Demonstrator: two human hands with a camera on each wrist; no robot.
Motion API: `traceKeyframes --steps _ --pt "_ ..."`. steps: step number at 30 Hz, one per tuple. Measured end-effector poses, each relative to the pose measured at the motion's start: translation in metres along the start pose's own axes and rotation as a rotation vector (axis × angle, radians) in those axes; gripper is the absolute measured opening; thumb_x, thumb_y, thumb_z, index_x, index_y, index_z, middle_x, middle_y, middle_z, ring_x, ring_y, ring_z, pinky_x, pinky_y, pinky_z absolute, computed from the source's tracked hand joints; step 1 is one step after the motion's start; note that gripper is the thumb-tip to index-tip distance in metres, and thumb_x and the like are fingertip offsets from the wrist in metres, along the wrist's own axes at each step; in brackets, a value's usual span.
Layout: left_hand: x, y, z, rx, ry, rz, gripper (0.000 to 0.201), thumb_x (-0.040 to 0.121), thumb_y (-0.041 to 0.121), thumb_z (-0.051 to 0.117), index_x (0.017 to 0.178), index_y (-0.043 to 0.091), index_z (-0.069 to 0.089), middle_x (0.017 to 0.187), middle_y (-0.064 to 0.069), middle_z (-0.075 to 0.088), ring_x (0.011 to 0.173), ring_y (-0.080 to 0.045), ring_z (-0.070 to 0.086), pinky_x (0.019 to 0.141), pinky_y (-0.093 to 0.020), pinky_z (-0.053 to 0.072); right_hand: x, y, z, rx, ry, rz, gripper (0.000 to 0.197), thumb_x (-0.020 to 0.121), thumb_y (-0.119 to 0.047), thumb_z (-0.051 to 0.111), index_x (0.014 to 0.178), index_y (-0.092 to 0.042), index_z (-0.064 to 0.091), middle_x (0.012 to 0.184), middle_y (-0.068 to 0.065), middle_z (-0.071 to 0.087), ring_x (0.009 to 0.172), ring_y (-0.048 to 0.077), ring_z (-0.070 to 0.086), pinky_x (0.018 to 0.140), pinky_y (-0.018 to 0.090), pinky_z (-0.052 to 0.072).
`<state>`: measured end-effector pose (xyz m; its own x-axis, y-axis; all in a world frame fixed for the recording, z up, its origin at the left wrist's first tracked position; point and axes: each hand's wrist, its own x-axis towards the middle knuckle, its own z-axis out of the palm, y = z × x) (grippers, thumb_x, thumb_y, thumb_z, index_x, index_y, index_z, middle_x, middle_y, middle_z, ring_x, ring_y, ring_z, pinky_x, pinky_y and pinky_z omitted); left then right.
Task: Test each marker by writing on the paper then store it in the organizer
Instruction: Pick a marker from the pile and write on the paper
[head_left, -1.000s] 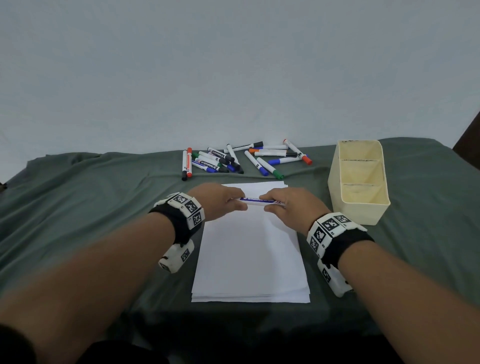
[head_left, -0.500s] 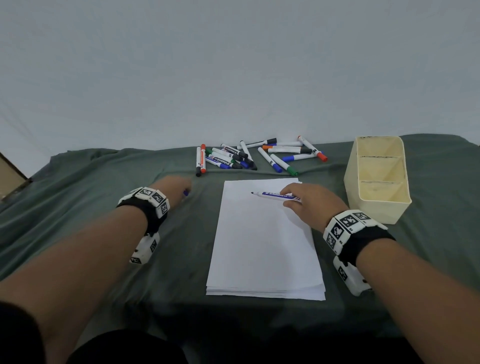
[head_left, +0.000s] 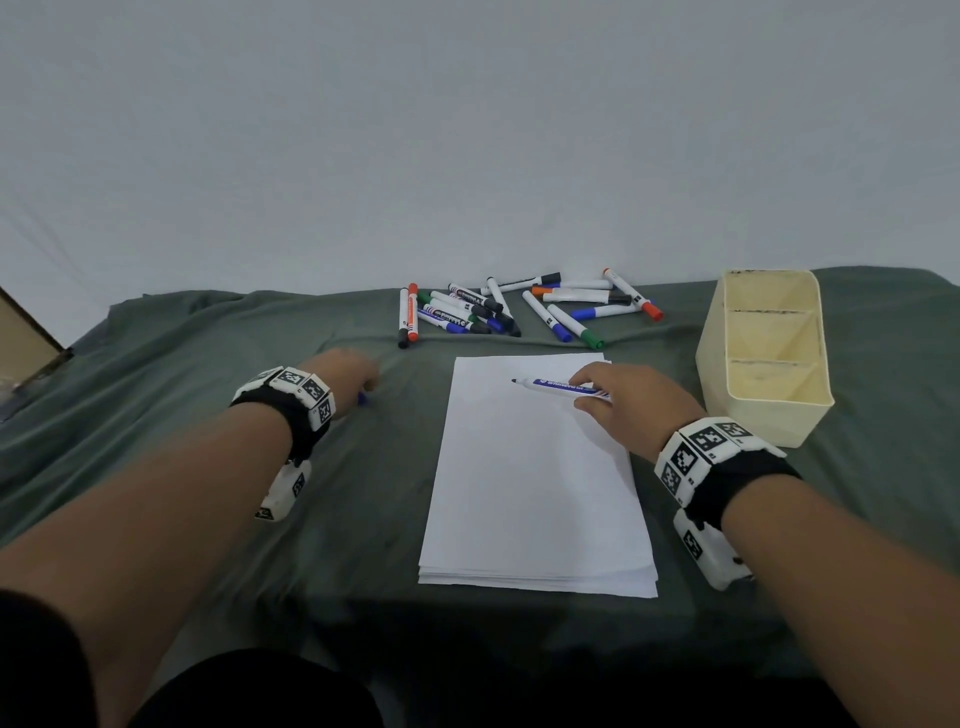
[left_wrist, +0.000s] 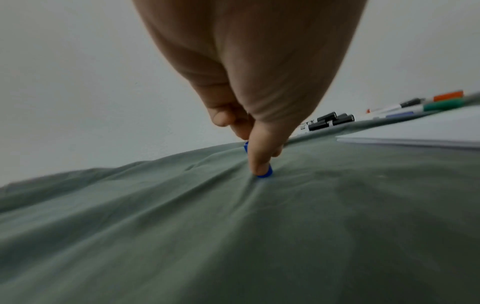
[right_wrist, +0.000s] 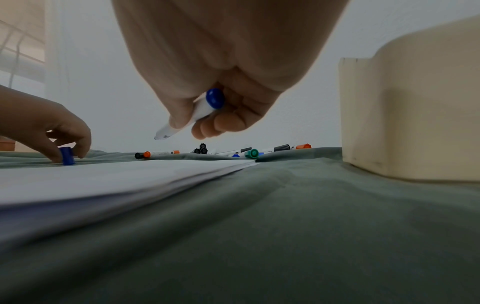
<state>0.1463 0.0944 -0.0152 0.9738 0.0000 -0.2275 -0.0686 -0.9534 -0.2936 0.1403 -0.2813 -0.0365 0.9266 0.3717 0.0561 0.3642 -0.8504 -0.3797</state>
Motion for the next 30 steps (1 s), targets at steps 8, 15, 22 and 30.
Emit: traceKeyframes --steps 8,15,22,30 --pt "-0.006 -0.008 0.001 0.077 -0.009 0.053 0.024 0.092 0.016 0.061 0.114 0.023 0.069 0.12 -0.003 0.061 0.115 -0.023 0.056 0.096 -0.028 0.045 0.002 0.002 0.002 -0.009 0.007 0.004 0.026 0.101 -0.037 0.057 0.127 -0.033 0.06 0.116 -0.004 0.067 0.091 0.012 0.053 0.08 0.027 0.042" --pt "-0.01 -0.008 0.004 0.065 0.095 0.003 0.028 0.09 0.041 0.062 0.118 0.036 0.063 0.124 0.004 0.058 0.122 -0.021 0.049 0.1 -0.037 0.042 0.001 0.002 0.002 0.001 0.019 -0.002 0.025 0.102 -0.036 0.056 0.125 -0.032 0.061 0.117 -0.003 0.068 0.101 0.017 0.061 0.083 0.029 0.046" --pt "-0.017 0.035 0.009 -0.081 0.131 0.145 0.076 0.081 0.077 0.047 0.146 0.039 0.037 0.156 -0.004 0.031 0.143 -0.027 0.027 0.117 -0.046 0.024 0.001 0.004 0.003 0.003 0.054 -0.003 0.032 0.102 -0.036 0.054 0.134 -0.035 0.055 0.125 0.0 0.066 0.109 0.022 0.061 0.085 0.031 0.046" --pt "-0.022 0.066 0.039 -0.197 -0.265 0.129 0.124 0.054 0.103 0.024 0.149 0.041 -0.023 0.159 0.001 -0.03 0.148 -0.033 -0.02 0.119 -0.051 -0.003 0.0 0.005 0.005 -0.031 0.056 -0.061 0.033 0.103 -0.028 0.052 0.135 -0.035 0.058 0.118 -0.004 0.055 0.101 0.015 0.057 0.086 0.028 0.043"
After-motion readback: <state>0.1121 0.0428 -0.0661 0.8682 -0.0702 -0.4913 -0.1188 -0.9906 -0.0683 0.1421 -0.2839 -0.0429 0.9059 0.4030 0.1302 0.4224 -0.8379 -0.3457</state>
